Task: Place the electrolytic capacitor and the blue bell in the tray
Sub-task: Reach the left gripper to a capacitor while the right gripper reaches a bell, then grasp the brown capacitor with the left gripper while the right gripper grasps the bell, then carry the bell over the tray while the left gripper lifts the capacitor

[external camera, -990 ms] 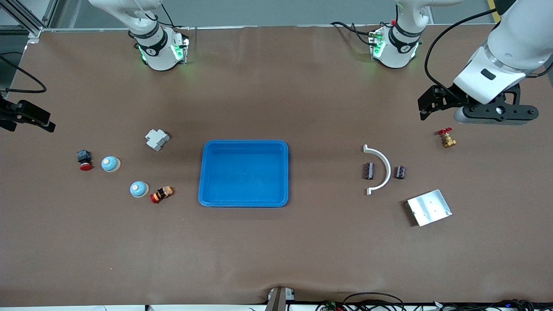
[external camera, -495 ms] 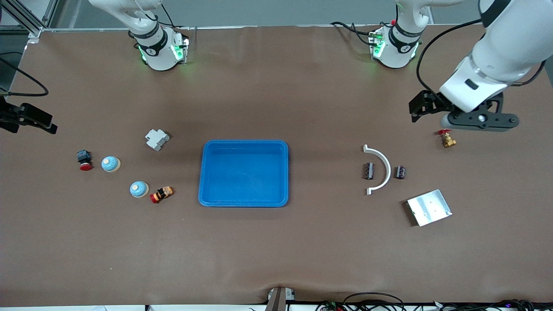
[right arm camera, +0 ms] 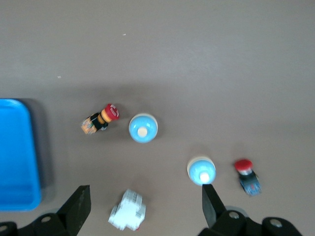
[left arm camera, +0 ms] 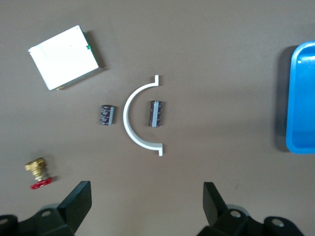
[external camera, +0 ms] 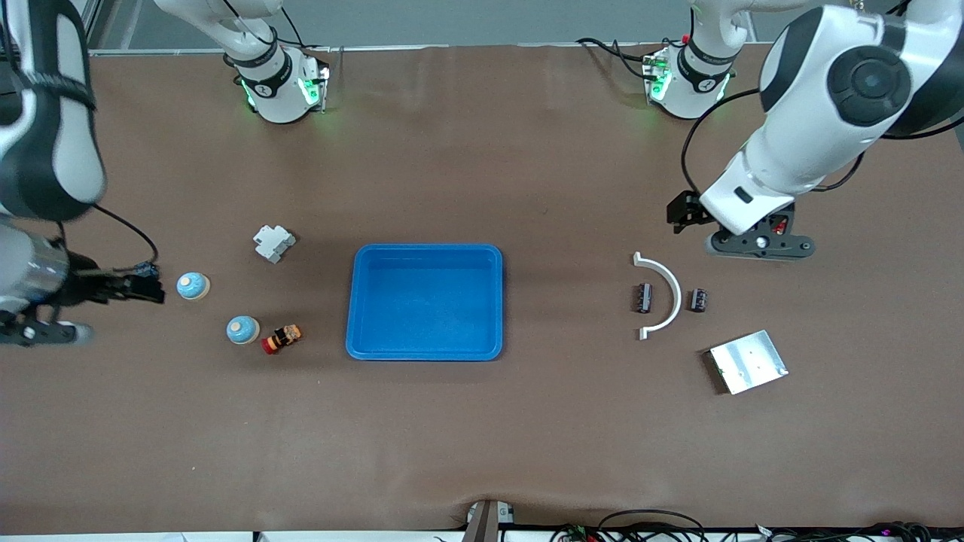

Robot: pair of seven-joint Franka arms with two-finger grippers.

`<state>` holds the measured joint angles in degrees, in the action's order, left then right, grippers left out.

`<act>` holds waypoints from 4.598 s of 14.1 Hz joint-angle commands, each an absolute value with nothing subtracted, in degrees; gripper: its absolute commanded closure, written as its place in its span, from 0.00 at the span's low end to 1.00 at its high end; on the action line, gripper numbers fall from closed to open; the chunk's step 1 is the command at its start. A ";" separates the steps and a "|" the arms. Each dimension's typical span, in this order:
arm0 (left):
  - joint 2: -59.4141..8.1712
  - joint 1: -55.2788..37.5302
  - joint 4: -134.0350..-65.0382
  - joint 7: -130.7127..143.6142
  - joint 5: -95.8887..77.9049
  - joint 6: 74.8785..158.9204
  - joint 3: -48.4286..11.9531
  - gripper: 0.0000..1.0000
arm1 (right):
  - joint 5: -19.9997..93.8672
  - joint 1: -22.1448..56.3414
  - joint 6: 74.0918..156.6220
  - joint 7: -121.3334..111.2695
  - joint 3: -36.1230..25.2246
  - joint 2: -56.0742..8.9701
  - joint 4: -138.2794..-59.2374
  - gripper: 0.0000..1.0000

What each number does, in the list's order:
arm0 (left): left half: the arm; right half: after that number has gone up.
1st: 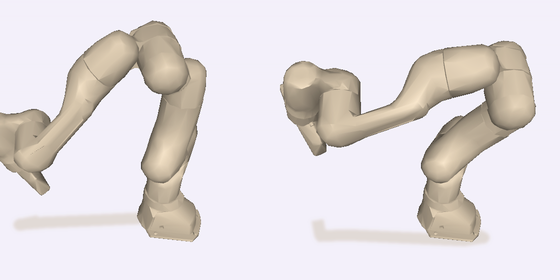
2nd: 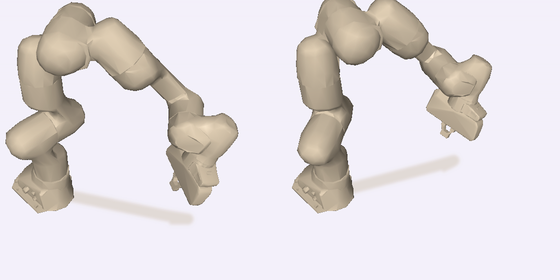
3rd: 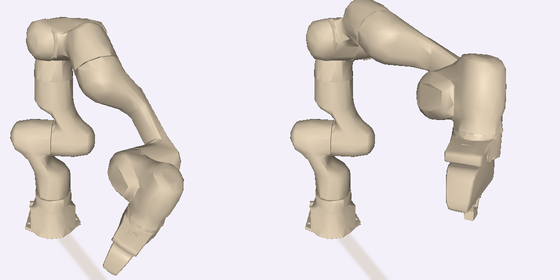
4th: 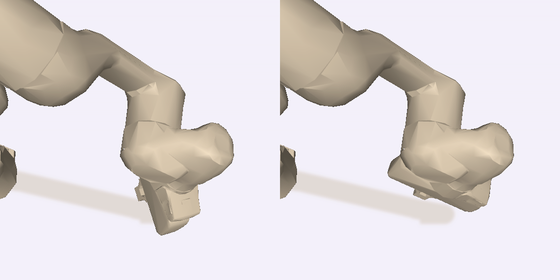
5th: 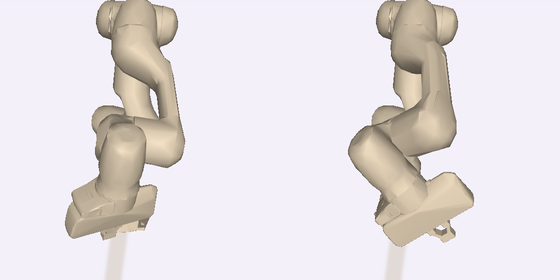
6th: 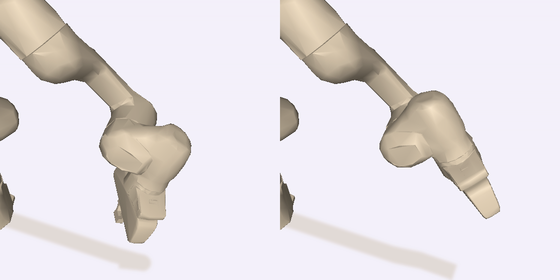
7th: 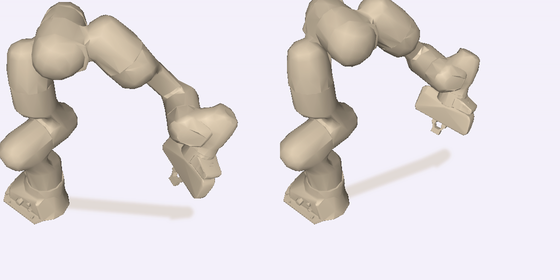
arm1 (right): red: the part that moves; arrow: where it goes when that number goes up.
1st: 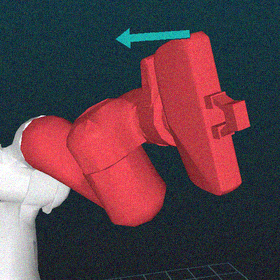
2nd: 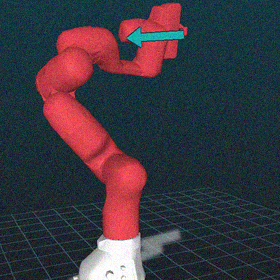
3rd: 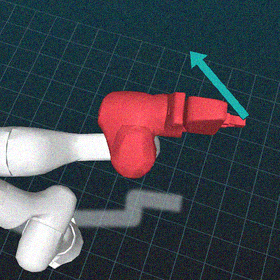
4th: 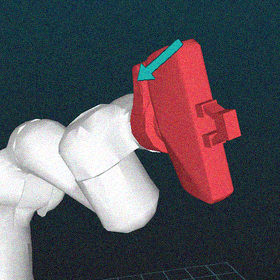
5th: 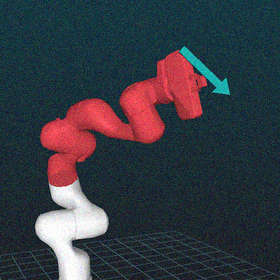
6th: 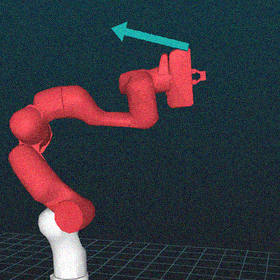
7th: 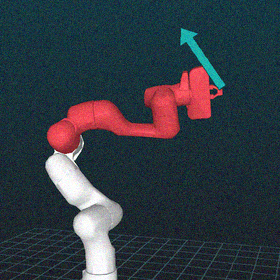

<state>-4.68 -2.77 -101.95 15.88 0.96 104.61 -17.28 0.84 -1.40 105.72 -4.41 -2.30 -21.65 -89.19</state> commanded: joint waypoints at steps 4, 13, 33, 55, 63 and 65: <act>-3.77 -2.37 -114.07 17.67 1.32 119.33 -18.72 0.00 | 0.35 0.44 115.75 -12.28 -2.29 -28.82 -94.66 0.00; -14.93 -2.38 -126.29 17.75 6.94 144.21 -18.90 0.00 | 0.18 0.53 132.98 -24.96 -2.55 -30.76 -105.03 0.00; -26.63 -0.18 -128.32 18.98 17.23 160.93 -15.38 0.08 | 0.18 1.93 136.67 -25.14 -2.55 -37.26 -104.50 0.31; -22.77 1.75 -122.09 61.43 16.44 155.06 -16.00 1.00 | 0.44 23.72 117.59 26.78 4.75 -33.74 -95.18 0.97; -27.14 -1.83 -107.61 84.07 13.45 142.94 -16.96 1.00 | 1.05 23.29 125.33 29.53 5.62 -35.59 -101.43 0.91; -30.30 -5.87 -100.50 92.42 13.45 137.66 -16.88 1.00 | 1.05 23.12 124.98 29.71 5.63 -35.60 -101.51 0.47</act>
